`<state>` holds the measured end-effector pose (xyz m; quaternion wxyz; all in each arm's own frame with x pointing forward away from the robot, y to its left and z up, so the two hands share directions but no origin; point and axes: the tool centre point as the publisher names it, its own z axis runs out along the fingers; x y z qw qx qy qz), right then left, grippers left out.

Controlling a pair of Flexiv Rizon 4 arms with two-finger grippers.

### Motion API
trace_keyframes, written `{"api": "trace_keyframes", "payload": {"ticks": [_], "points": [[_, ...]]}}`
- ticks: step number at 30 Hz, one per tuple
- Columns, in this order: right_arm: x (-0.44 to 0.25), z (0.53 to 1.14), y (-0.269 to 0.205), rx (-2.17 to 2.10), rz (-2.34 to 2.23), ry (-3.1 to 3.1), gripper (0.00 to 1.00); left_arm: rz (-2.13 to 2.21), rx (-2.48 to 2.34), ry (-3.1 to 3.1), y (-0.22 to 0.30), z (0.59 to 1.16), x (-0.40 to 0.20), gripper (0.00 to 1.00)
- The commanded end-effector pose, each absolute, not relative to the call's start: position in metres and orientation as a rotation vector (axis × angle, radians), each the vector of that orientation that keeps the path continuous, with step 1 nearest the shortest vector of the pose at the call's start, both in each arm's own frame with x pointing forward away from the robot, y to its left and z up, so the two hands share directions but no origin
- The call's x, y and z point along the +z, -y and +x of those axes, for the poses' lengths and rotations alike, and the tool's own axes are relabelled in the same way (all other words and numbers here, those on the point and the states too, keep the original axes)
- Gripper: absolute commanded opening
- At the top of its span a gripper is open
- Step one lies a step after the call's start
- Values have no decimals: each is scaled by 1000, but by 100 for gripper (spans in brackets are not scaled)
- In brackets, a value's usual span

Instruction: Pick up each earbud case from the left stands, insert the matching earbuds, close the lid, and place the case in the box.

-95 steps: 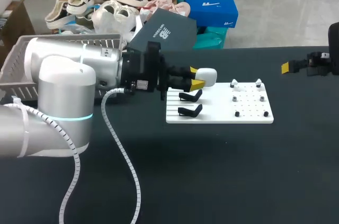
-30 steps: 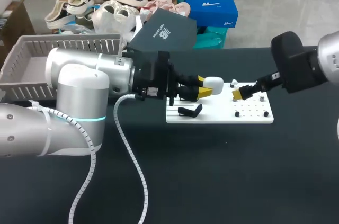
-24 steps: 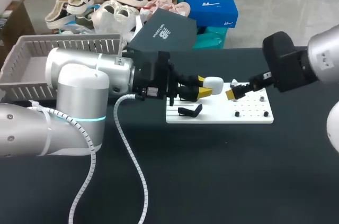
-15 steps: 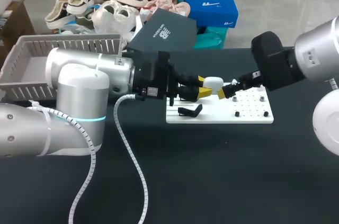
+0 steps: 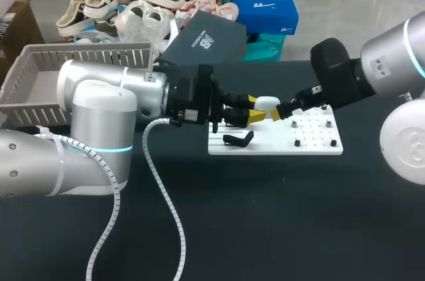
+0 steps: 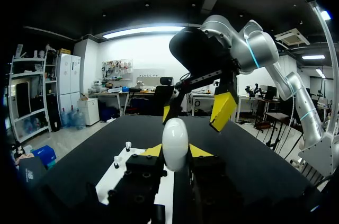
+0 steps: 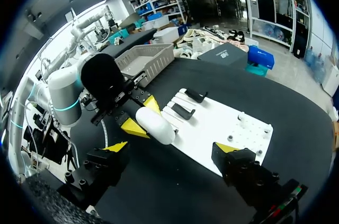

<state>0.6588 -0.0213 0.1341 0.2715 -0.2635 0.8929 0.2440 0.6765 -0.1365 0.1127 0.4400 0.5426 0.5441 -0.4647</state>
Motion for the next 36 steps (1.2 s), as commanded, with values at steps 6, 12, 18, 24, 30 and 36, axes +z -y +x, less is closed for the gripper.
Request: {"api": "trace_keyframes", "payload": {"ticks": [6, 12, 18, 24, 30, 36], "points": [[133, 662, 18, 629, -702, -2416, 100, 1347, -1156, -1348, 137, 678, 112, 0], [132, 665, 17, 615, -699, -2424, 100, 1347, -1156, -1348, 137, 678, 112, 0], [131, 669, 17, 610, -700, -2429, 100, 1347, -1156, -1348, 137, 678, 112, 0], [129, 671, 17, 606, -695, -2434, 100, 1347, -1156, -1348, 137, 678, 112, 0], [128, 671, 18, 603, -691, -2439, 100, 1347, -1156, -1348, 137, 678, 112, 0], [126, 673, 19, 598, -687, -2443, 100, 1347, -1156, -1348, 137, 678, 112, 0]]}}
